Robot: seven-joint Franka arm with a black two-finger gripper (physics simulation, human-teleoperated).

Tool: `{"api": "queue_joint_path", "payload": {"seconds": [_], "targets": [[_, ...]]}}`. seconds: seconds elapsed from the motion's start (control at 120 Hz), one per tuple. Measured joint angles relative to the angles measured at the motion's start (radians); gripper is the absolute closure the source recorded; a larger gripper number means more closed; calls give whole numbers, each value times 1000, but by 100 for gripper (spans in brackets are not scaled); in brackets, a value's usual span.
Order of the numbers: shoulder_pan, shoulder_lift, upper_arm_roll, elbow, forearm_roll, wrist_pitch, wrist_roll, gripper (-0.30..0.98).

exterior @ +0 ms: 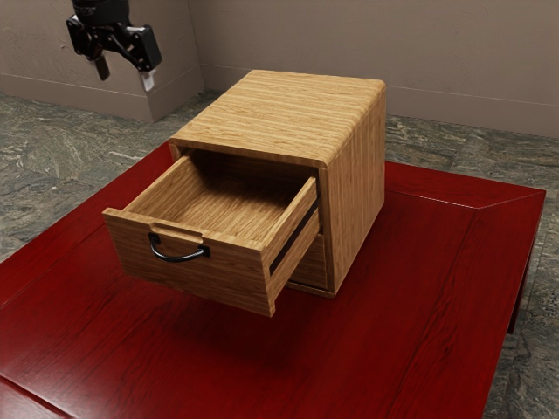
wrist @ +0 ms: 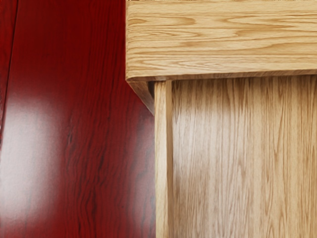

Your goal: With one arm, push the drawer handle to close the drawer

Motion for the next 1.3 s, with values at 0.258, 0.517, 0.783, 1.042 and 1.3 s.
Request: {"api": "queue_joint_path", "payload": {"seconds": [0.258,0.517,0.783,1.042,1.3], "targets": [[106,-116,-23,137,3,-32,12,2],[167,-174,-30,108,-51,-116,20,2],[134,-865,-55,-907,-110,-93,8,2],[85,-745,-100,-1128,-180,163,-44,2],[53,-852,-182,-1292,-236,328,-82,3]]}}
